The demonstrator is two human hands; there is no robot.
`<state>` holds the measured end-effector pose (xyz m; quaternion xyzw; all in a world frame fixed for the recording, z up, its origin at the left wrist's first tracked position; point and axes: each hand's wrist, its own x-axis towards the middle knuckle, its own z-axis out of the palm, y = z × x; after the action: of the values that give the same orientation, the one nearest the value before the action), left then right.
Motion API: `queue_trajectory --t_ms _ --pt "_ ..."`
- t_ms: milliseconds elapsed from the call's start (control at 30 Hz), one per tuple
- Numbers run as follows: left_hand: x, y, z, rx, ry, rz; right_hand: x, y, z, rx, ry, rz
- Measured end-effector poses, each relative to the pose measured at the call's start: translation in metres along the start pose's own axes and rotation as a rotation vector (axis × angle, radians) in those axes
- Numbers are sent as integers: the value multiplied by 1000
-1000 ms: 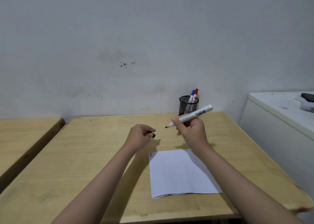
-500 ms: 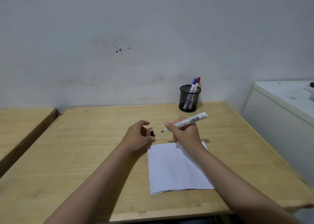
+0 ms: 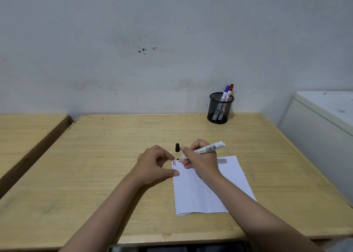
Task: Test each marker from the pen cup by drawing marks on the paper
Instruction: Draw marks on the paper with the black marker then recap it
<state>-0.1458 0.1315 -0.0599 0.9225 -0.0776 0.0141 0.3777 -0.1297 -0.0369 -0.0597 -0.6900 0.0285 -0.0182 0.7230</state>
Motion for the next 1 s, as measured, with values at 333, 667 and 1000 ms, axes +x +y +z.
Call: queue_trajectory --t_ms 333,667,1000 --pt "3 -12 7 -61 47 74 0 4 0 -64 -25 -54" --pt "3 -13 5 40 65 82 2 5 1 -141 -35 -59" --pt "3 -11 3 96 45 109 5 3 1 -151 -58 10"
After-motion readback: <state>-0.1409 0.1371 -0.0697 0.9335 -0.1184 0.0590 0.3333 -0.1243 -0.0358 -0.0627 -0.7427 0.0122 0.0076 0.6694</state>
